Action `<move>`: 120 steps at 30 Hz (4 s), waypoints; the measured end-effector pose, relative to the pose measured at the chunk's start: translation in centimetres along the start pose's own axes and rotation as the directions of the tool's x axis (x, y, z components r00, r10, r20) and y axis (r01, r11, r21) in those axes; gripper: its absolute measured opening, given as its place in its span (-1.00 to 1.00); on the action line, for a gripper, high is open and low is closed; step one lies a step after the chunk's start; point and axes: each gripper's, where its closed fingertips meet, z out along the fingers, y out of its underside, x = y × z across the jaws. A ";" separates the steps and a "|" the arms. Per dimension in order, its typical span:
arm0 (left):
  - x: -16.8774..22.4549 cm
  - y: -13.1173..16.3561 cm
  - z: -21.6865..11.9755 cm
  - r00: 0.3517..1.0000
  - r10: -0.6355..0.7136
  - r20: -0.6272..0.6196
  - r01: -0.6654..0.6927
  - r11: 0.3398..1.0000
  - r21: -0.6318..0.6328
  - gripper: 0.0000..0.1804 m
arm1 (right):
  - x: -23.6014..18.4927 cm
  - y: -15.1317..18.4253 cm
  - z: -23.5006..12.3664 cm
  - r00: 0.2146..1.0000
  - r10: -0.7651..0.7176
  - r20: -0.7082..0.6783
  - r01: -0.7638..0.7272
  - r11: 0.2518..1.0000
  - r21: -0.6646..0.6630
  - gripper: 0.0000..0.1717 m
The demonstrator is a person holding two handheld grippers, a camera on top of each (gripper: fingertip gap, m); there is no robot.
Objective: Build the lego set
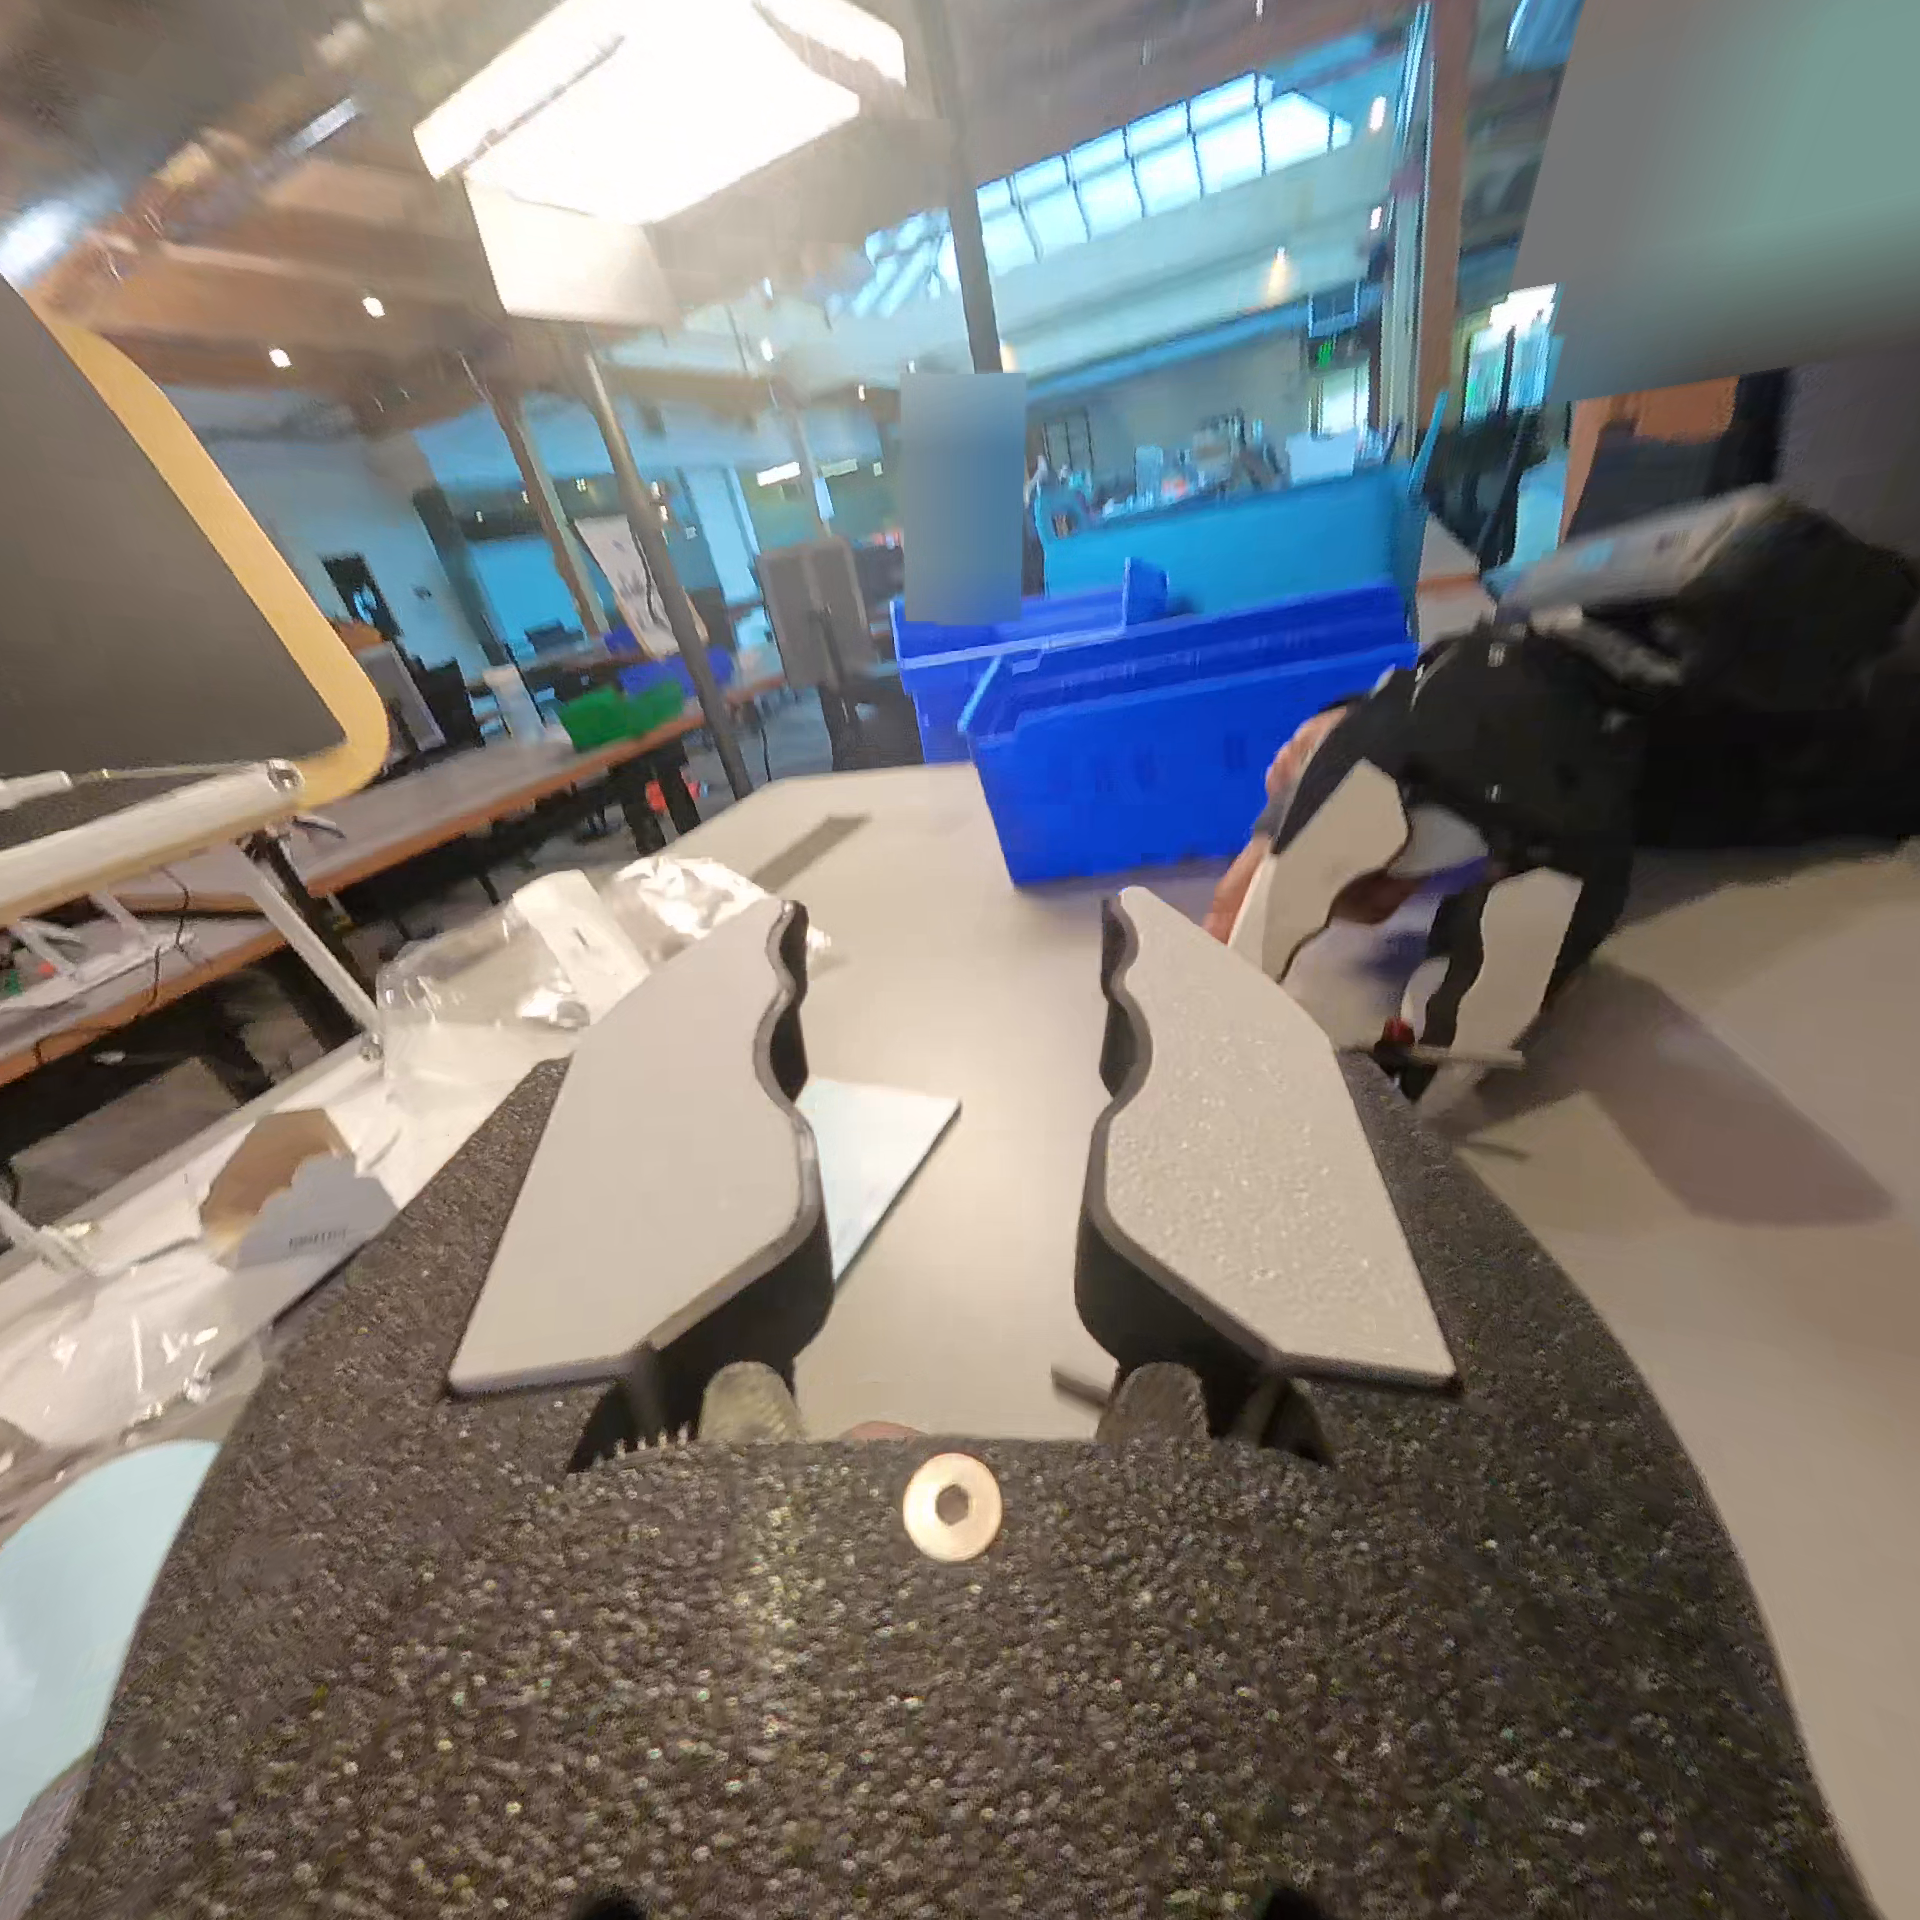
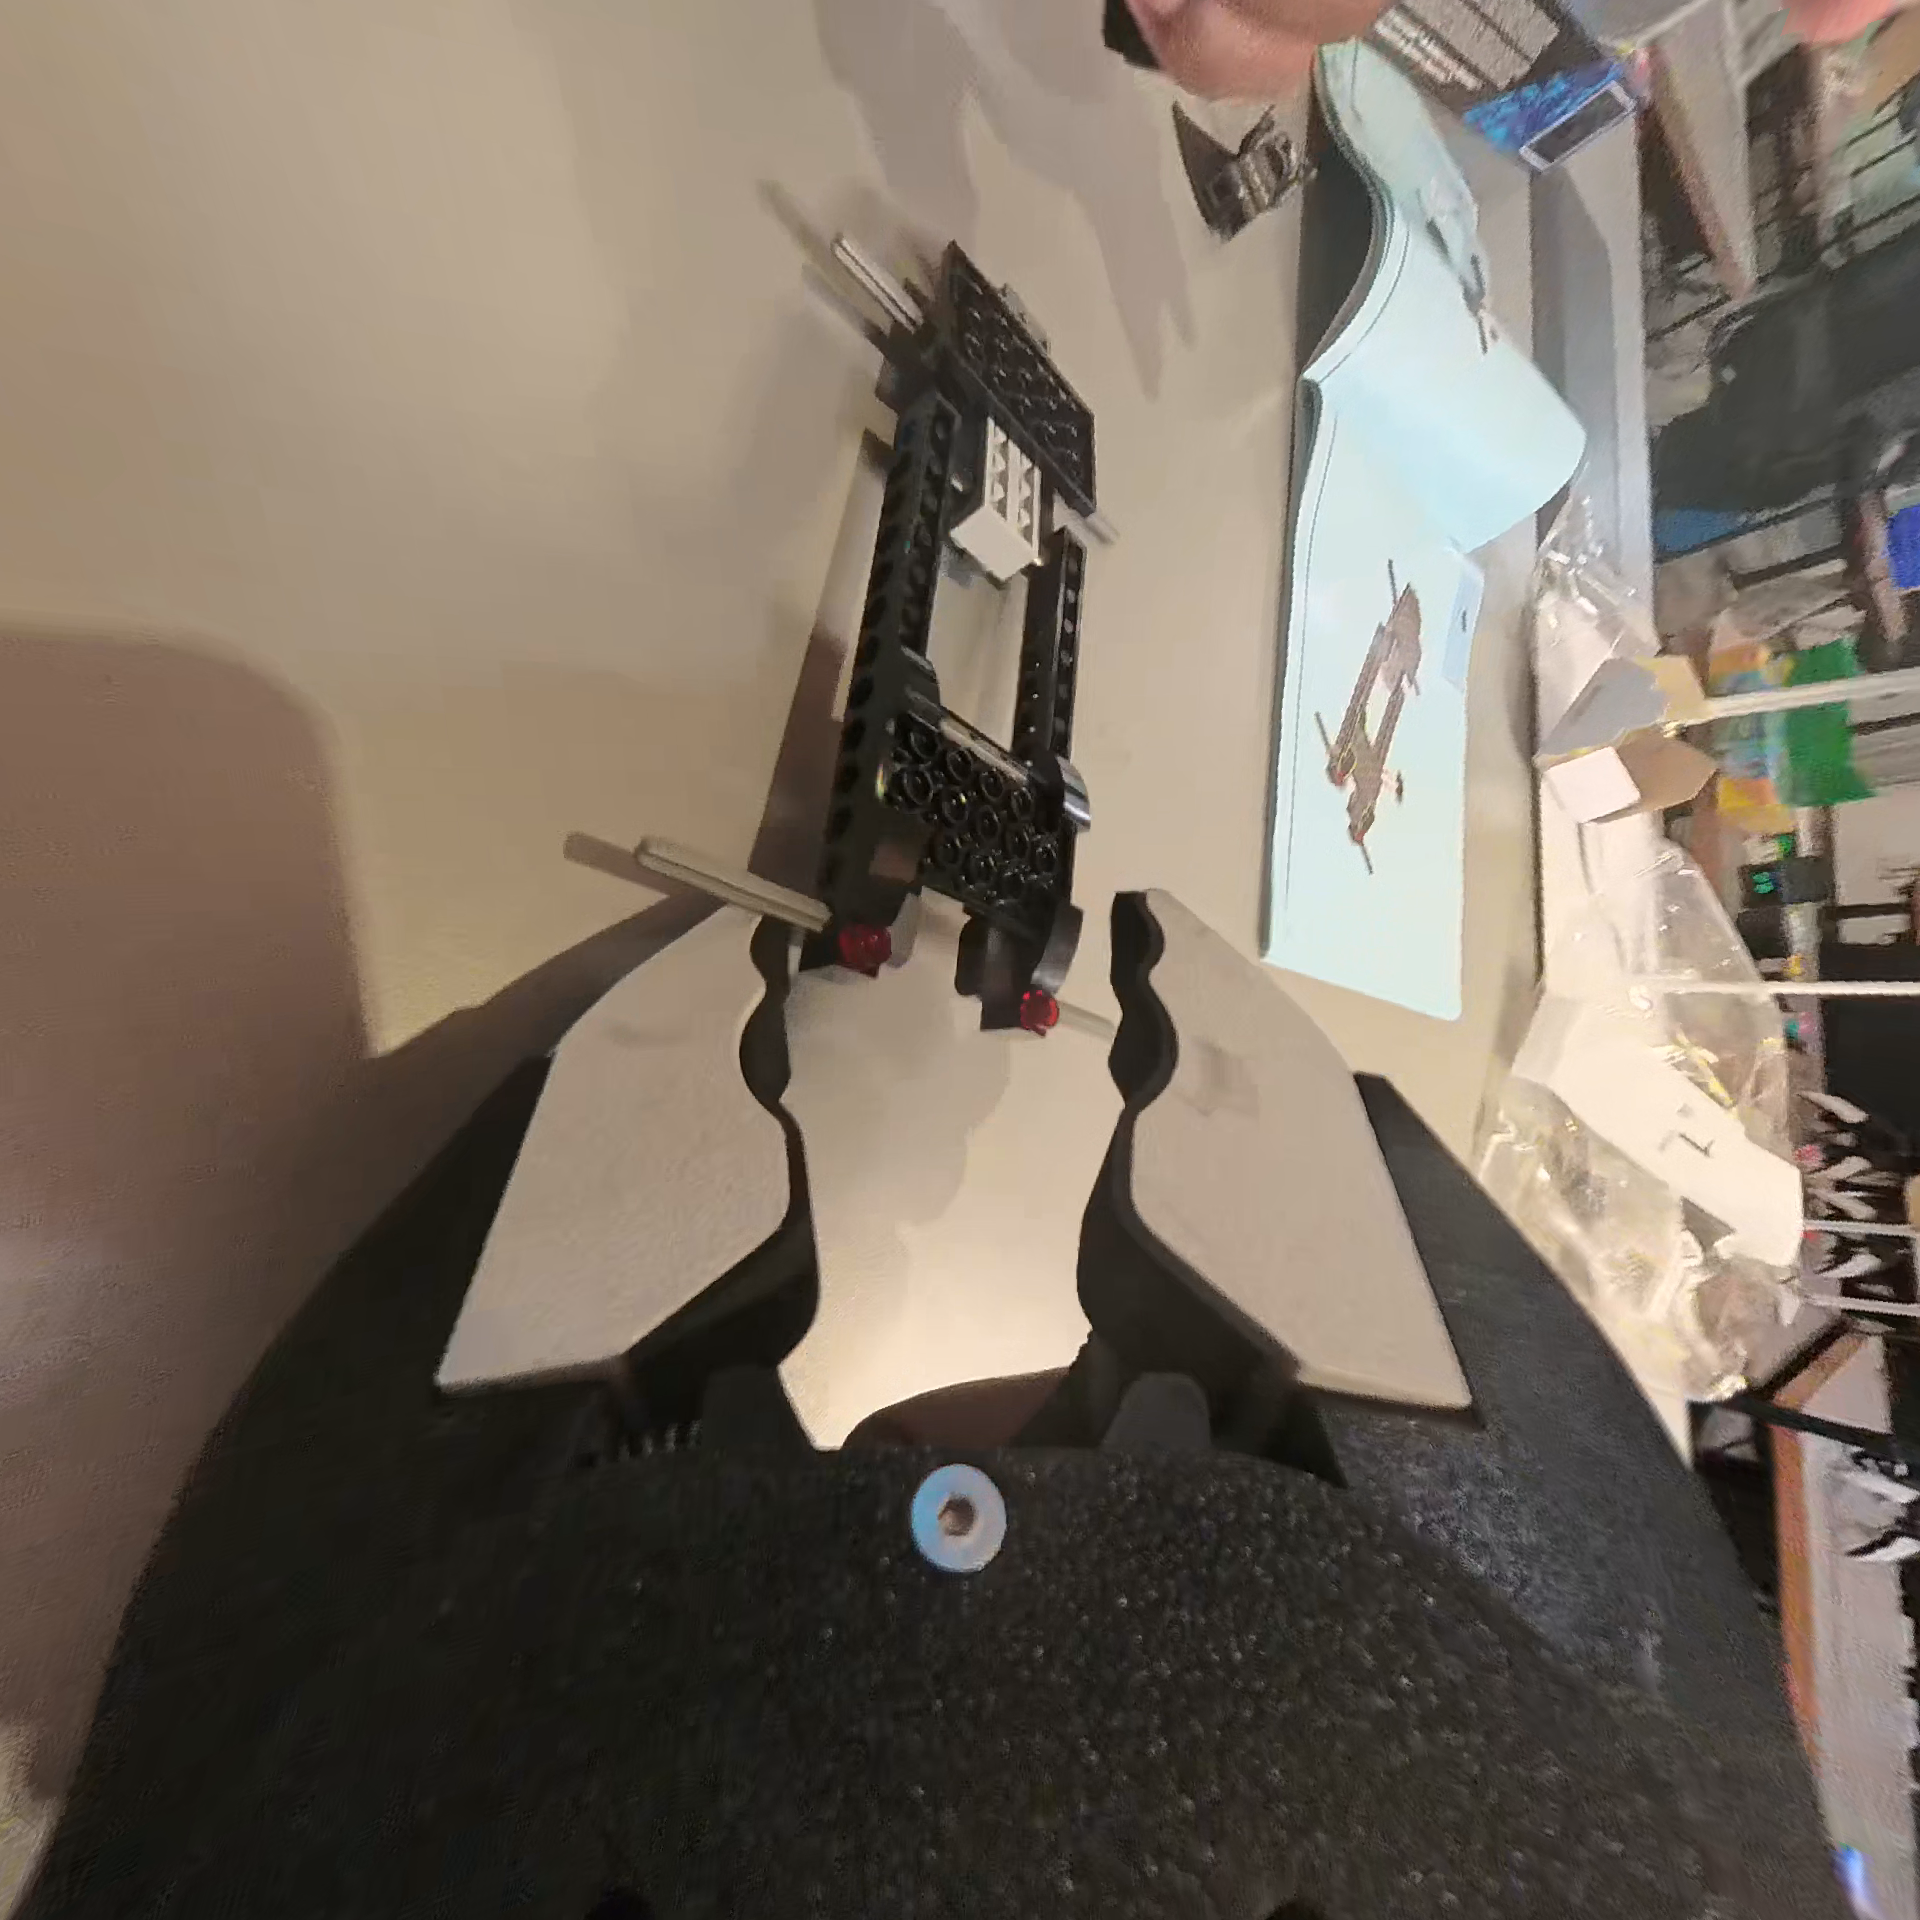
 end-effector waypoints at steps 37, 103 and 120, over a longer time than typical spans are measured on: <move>-5.3 0.8 -2.0 0.920 -0.057 0.387 0.029 0.996 0.079 -0.61 | 7.3 2.9 -1.1 0.804 0.569 -0.173 -0.532 0.818 0.219 -0.51; -10.1 -0.9 2.8 0.892 -0.039 0.450 -0.001 0.996 0.090 -0.42 | 19.8 6.9 8.1 0.636 0.764 -0.110 -0.750 0.645 0.144 -0.36; -4.3 13.4 5.3 0.941 0.326 0.086 -0.175 0.690 -0.702 -0.48 | 17.7 7.0 9.4 0.633 0.773 0.041 -0.773 0.627 0.102 -0.32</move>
